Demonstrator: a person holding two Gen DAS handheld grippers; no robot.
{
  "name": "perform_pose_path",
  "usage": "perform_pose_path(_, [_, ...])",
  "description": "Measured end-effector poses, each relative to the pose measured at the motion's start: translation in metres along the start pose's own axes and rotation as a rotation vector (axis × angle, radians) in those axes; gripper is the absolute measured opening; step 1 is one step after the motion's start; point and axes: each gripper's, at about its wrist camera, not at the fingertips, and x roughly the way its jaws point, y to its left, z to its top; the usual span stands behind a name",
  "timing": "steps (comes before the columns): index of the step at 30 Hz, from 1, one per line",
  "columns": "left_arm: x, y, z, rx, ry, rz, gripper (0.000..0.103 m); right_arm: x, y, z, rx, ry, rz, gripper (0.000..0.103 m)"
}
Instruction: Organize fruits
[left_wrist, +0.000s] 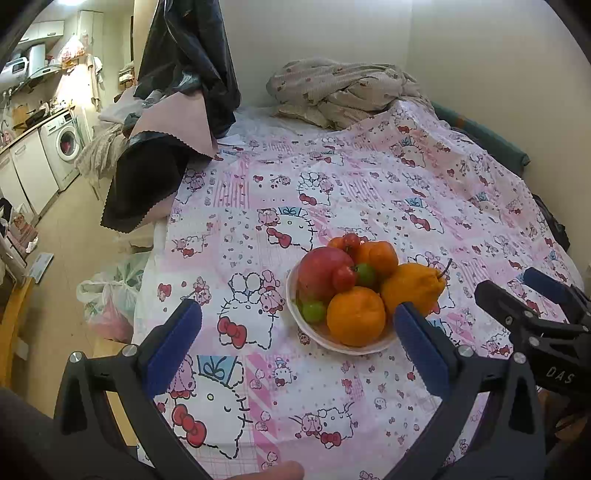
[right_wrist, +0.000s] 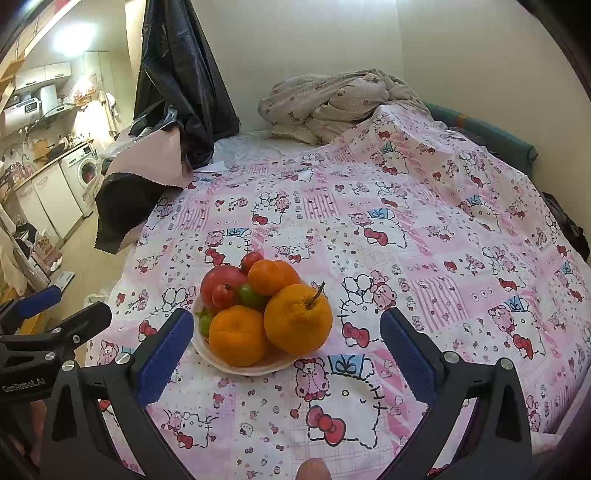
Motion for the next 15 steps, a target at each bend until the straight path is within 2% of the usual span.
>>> perform_pose_path(15, [-0.0017,0.0029,0.0014,-0.006,0.000,0.006,0.103,-0.0012,0.0007,0.0016,0.004,-0.002,0.002,0.103])
